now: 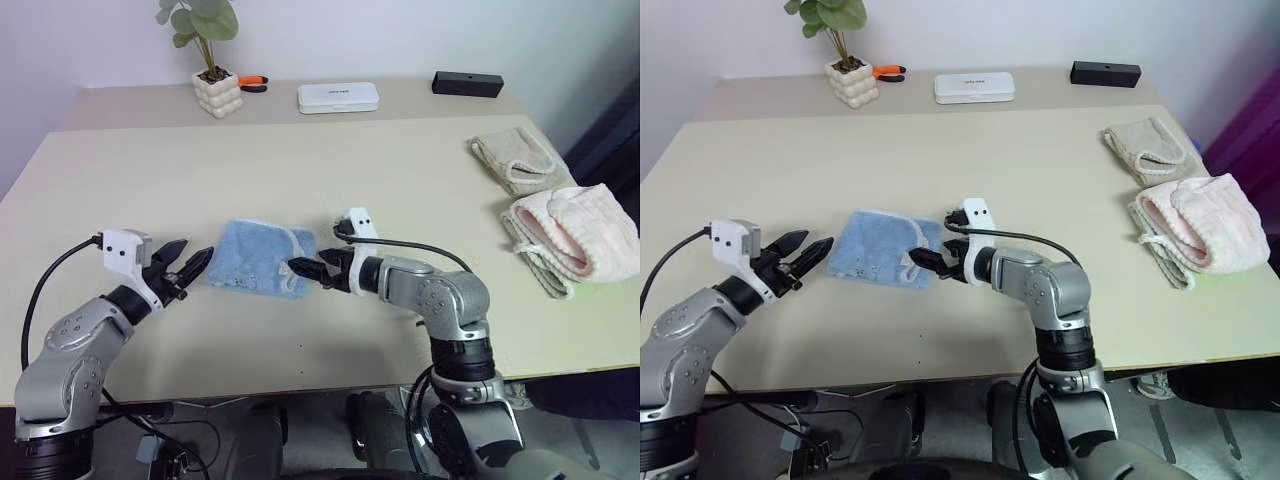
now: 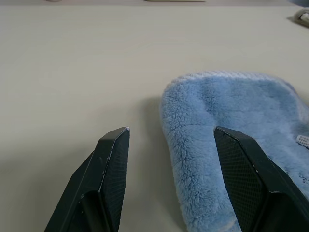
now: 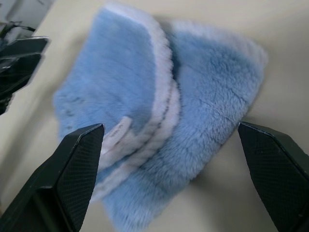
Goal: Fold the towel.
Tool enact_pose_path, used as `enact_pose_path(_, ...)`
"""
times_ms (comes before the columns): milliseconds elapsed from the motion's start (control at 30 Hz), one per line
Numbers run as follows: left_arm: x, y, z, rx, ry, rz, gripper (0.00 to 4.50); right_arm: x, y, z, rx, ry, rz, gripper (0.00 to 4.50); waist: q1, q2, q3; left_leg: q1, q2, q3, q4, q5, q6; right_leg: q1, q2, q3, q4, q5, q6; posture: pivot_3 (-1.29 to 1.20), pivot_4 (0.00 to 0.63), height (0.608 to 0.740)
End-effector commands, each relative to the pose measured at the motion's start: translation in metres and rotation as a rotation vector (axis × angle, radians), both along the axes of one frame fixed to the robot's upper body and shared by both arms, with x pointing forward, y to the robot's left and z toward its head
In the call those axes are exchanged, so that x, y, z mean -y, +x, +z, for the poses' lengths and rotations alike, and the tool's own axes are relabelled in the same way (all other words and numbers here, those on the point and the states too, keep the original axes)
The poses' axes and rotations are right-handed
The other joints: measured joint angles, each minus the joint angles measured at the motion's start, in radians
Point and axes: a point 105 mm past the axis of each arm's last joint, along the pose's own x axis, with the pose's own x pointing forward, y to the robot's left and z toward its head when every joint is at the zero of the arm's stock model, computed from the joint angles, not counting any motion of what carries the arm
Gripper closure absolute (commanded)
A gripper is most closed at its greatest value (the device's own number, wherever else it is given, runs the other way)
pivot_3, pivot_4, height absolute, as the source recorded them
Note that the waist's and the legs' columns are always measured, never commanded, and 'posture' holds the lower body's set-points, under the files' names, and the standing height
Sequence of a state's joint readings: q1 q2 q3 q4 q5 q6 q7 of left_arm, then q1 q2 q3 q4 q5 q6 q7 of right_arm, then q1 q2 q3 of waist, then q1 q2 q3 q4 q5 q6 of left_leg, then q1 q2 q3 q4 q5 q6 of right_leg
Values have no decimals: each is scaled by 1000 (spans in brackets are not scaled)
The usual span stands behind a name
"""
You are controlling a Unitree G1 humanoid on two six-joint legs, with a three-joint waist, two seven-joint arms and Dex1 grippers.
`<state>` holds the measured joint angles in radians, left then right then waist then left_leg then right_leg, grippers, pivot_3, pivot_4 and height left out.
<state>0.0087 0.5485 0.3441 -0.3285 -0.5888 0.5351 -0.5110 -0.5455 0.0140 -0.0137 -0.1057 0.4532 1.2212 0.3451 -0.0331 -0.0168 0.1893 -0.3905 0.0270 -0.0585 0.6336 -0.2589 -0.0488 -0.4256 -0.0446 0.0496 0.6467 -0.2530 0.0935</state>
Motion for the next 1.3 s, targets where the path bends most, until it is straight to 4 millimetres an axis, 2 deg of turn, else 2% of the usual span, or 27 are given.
enact_pose_path(33, 3, -4, 14, 64, 32, -16, 1689, -10, 5, 5, -19, 40, -5, 0, -8, 0, 0, 0, 0, 0, 0, 0, 0, 0, 0, 0, 0, 0, 0, 0, 150, 737)
enact_pose_path(167, 5, -5, 13, 62, 40, -24, 1689, -25, 11, 8, -37, 72, 1, 0, -15, 0, 0, 1, 0, 0, -1, 0, 0, 0, 1, 0, 1, 0, 0, 0, 150, 737)
enact_pose_path(267, 6, -4, 13, 62, 42, -26, 1627, -32, 15, 16, -41, 118, 4, 1350, -14, 0, 0, 1, 1, 0, -1, 0, 0, 0, 1, 0, 1, 0, 0, 0, 150, 737)
enact_pose_path(467, 9, -7, 9, 52, 52, -36, 1627, -35, 14, 25, -28, 159, 20, 4379, -12, 0, 0, 0, 1, 0, -1, 0, 0, -1, 1, 0, 0, 0, 0, 0, 150, 737)
enact_pose_path(533, 10, -7, 9, 51, 51, -38, 1627, -31, 16, 35, -7, 202, 4, 4451, -12, 0, 0, 0, 1, 0, -1, 0, 0, -1, 1, 0, 0, 0, 0, 0, 150, 737)
enact_pose_path(600, 12, -7, 8, 51, 49, -41, 1627, -20, 22, 56, 47, 282, -40, 4451, -11, 0, 0, 0, 1, 0, -1, 0, 0, -1, 1, 0, 0, 0, 0, 0, 150, 737)
enact_pose_path(700, 14, -7, 8, 52, 47, -46, 1627, 11, 40, 78, 140, 323, -181, 4451, -12, 0, 0, -1, 0, 0, -1, 0, 0, -1, 0, 0, 0, 0, 0, 0, 150, 737)
enact_pose_path(733, 15, -6, 8, 52, 46, -51, 1627, 30, 49, 84, 163, 328, -262, 4451, -12, 0, 0, -1, 0, 0, -1, 0, 0, -1, 1, 0, 0, 0, 0, 0, 150, 737)
enact_pose_path(767, 18, -4, 7, 52, 44, -61, 1627, 62, 61, 92, 190, 346, -391, 4451, -9, 1, 0, -1, 0, 0, -1, 0, 0, -1, 1, 0, 0, 0, 0, 0, 150, 737)
enact_pose_path(800, 20, -3, 6, 52, 42, -68, 1627, 84, 67, 98, 204, 362, -477, 4451, -5, 0, 0, -1, 0, 0, -1, 0, 0, -1, 0, 0, 0, 0, 0, 0, 150, 737)
enact_pose_path(833, 25, 1, 5, 51, 39, -87, 1627, 119, 74, 103, 218, 386, -609, 4451, -3, 0, 0, -1, 0, 0, -1, 0, 0, -1, 0, 0, 0, 0, 0, 0, 150, 737)
enact_pose_path(867, 29, 3, 4, 49, 36, -104, 1627, 147, 76, 104, 220, 406, -710, 4451, 4, 0, 0, -2, -1, 0, 0, 0, 0, -1, -1, 0, -1, 0, 0, 0, 150, 737)
enact_pose_path(900, 34, 6, 3, 47, 32, -123, 1627, 172, 78, 100, 199, 417, -813, 4451, 10, 0, 0, -2, -1, 0, 0, 0, 0, -1, -1, 0, -1, 0, 0, 0, 150, 737)
enact_pose_path(967, 41, 9, 2, 48, 28, -149, 1627, 202, 77, 90, 156, 426, -946, 4451, 13, 0, 0, -2, -1, 0, 0, 0, 0, 0, -1, 0, -2, 0, 0, 0, 150, 737)
enact_pose_path(1067, 52, 15, 1, 51, 29, -198, 1627, 238, 65, 53, 21, 412, -1119, 4451, -3, 1, 0, 0, -1, 0, -3, 0, 0, -1, 0, 0, -1, 0, 0, 0, 150, 737)
enact_pose_path(1167, 59, 18, -1, 48, 23, -228, 1627, 246, 48, 24, -81, 363, -1188, 4451, -16, 2, 1, 0, 1, 0, -3, 0, 1, -2, 1, 1, 0, 0, 0, 0, 150, 737)
enact_pose_path(1300, 61, 18, -5, 41, 34, -242, 1627, 243, 37, 16, -111, 356, -1202, 4451, -31, 5, 1, 0, 1, 1, -2, 0, 1, -2, 1, 1, 2, 0, 0, 0, 150, 737)
